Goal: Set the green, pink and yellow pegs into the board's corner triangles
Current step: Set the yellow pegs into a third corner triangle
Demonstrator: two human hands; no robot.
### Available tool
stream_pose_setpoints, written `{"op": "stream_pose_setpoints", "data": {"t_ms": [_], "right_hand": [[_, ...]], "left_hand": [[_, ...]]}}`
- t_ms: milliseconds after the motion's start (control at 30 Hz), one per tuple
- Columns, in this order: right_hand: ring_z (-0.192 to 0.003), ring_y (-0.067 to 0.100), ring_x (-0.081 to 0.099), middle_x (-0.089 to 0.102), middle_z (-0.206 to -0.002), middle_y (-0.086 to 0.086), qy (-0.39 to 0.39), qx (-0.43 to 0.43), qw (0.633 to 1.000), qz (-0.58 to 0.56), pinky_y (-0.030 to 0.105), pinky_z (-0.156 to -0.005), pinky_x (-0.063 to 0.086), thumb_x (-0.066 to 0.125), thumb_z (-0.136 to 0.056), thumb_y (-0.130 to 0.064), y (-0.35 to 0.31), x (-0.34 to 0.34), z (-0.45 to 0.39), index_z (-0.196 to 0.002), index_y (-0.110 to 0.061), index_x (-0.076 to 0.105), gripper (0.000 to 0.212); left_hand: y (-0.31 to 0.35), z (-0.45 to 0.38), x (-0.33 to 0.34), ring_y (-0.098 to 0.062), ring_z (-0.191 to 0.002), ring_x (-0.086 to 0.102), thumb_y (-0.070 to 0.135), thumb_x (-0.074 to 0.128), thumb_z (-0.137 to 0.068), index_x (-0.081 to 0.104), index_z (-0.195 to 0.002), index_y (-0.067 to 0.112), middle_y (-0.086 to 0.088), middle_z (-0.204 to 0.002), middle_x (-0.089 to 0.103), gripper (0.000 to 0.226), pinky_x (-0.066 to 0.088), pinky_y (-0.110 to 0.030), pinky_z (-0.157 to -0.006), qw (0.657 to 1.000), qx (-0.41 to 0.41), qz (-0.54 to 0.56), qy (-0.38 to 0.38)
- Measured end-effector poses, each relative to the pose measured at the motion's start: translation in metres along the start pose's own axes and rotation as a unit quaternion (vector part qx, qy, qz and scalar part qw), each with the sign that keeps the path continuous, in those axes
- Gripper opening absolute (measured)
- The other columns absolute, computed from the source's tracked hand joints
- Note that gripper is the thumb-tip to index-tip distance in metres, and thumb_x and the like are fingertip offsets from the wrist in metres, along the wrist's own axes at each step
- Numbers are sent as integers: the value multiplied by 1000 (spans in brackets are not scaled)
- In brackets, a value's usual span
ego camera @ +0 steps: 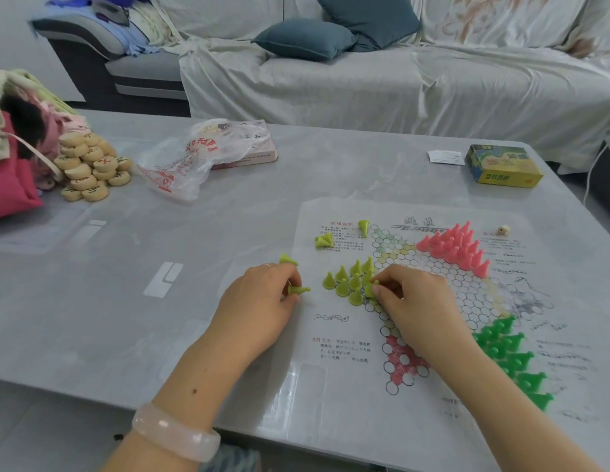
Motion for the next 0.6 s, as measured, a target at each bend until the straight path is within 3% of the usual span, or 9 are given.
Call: {"op": "stream_pose_setpoints", "data": {"t_ms": [600], "right_hand": [[-76, 9, 46, 54, -85, -7, 1, -22, 998, 59, 19, -65, 31, 53, -89, -25, -4, 4, 0, -96, -16, 64, 16]], "left_hand": [[8, 2, -1, -7, -89, 47, 20, 55, -86, 59, -96, 21, 15, -89, 48, 11, 42, -25, -78, 999, 32, 9, -3]]}}
Point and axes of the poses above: each hand's wrist, its own z-axis away from the middle knuckle, its own x-axis out of the palm, y = z × x, the point moved 6 cm from there along -z, towards the middle knuckle
